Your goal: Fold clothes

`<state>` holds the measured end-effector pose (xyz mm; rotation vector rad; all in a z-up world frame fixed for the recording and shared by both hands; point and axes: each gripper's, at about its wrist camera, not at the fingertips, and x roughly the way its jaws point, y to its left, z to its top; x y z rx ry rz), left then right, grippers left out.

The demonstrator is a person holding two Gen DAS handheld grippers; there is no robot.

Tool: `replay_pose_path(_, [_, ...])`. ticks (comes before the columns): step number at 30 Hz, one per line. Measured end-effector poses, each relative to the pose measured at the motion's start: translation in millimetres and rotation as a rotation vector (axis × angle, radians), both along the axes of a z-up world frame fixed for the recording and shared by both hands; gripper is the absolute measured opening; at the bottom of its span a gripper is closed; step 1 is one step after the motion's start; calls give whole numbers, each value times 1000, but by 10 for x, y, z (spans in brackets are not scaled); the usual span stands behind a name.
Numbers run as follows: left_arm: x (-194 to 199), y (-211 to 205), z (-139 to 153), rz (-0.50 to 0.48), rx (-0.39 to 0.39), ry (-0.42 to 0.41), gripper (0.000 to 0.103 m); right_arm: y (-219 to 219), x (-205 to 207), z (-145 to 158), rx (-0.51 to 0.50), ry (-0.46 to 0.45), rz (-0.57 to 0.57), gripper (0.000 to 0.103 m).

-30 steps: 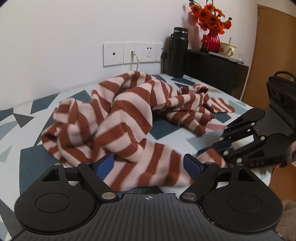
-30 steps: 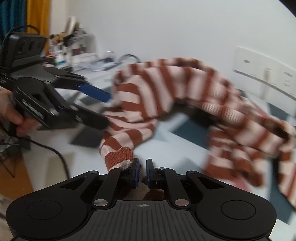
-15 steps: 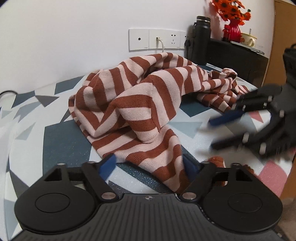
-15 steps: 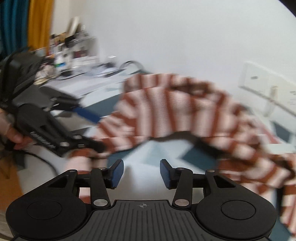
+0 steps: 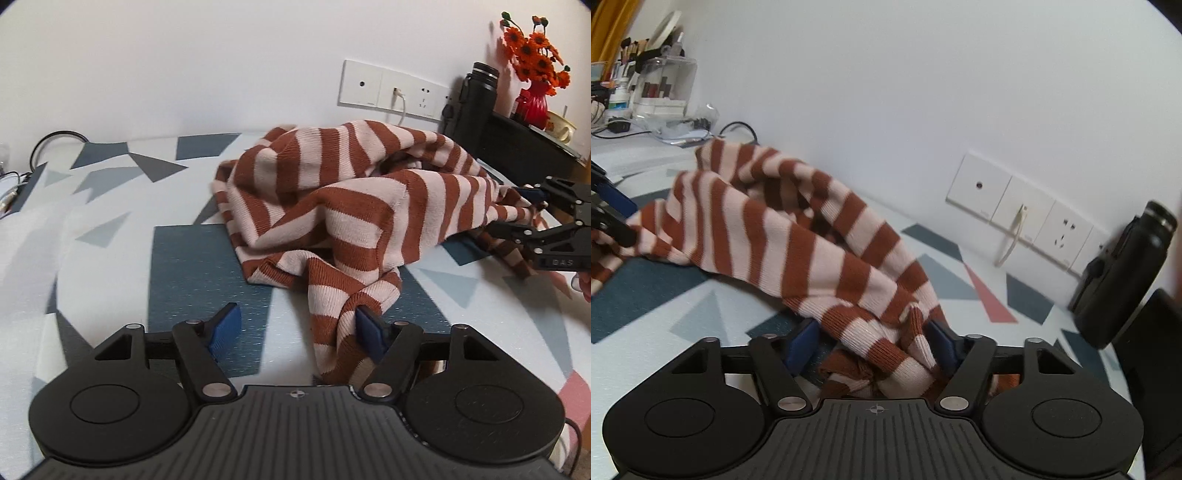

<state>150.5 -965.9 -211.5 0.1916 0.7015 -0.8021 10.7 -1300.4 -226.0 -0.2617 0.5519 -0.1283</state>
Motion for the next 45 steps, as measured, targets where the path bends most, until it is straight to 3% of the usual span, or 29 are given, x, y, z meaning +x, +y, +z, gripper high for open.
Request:
replay_pose_path(1, [-2,7,4,2,3,-3,71,-26,-6,1,15,-7,1,28])
replay_pose_path(4, [19,20,8,1,4,-5,71,-106,-33,6,63,-28,2,17])
replay_pose_path(11, [62,42,-34,29,-3,-16,83,-536,-642,177,192,-138,-136,13])
replay_pose_path(16, [65,47,-49,46,0,-23,89,-908,-877,49,296,-126,-284,13])
replay_pose_path(19, [54,44,-52,46,4,-23,95,-1009,-894,-69,364,-109,-318,15])
replay_pose_path(23, [32,-26,-66,24,41,-29,102,-887,-852,-103,333,-123,-325,26])
replay_pose_path(28, [-3,-77,-75,14,66,-44,102,-776,-814,-89,290,-135,-327,57])
replay_pose_path(32, [-9,-78,-75,19,65,-45,102,-735,-798,-89,261,-119,-359,72])
replay_pose_path(37, [-18,-84,-75,31,67,-48,103,-855,-742,-131,303,-81,-407,102])
replay_pose_path(39, [2,-64,-71,28,54,-39,103,-911,-681,-168,333,-35,-406,102])
replay_pose_path(45, [20,-41,-68,30,37,-30,103,-820,-574,-216,269,25,-418,102])
